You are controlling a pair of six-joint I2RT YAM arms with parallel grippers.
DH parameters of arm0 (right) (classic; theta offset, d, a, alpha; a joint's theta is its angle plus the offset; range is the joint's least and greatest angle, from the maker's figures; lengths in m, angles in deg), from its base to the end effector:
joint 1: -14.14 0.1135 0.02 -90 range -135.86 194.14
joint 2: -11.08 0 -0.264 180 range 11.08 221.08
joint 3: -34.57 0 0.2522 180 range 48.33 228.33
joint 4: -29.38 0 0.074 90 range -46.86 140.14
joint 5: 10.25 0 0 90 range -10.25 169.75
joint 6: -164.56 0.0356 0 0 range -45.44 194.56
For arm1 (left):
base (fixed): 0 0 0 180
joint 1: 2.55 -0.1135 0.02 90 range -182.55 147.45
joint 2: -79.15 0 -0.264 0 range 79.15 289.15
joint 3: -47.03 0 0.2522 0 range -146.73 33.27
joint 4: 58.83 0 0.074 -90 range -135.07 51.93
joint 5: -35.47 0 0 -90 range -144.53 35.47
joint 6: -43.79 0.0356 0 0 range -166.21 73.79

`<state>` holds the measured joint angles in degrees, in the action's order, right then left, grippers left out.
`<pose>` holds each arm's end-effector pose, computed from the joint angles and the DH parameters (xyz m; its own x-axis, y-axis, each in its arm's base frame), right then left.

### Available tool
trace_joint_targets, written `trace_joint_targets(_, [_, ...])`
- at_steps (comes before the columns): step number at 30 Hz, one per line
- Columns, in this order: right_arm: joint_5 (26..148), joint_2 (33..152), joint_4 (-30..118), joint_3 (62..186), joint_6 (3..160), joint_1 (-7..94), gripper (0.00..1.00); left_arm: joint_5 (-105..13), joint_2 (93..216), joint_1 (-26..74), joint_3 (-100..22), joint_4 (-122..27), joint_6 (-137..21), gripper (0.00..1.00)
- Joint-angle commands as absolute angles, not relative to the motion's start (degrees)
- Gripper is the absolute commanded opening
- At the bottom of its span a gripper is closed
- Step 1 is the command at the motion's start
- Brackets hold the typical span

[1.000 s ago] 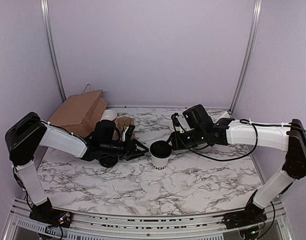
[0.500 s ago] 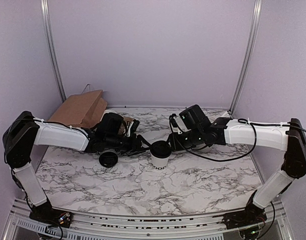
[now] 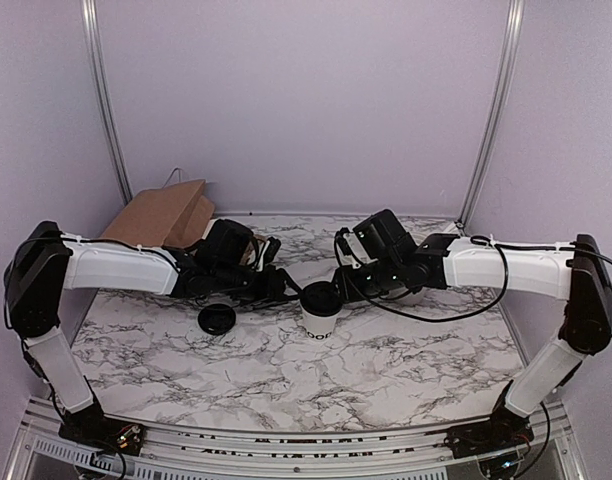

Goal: Pack the takeout coffee

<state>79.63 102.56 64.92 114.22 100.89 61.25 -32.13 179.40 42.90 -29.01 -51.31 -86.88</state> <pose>0.2368 0.2548 0.2451 -0.7733 -0.1808 -0.6077 -0.4337 0.8500 0.2990 0.2625 -0.2860 0.2136 -0.8574 0.0121 -0.5145 0.4318 0.5610 -0.7063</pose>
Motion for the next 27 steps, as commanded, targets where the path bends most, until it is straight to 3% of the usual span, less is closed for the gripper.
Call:
trace_joint_targets(1, [78.44, 103.01, 65.9, 116.92, 100.23, 61.82, 0.35, -32.47, 178.27, 43.54, -31.56, -49.11, -86.15, 0.51])
trace_joint_targets(27, [77.67, 104.15, 65.97, 117.4, 100.24, 64.14, 0.35, -37.83, 182.25, 46.23, -38.31, -40.65, -84.63, 0.51])
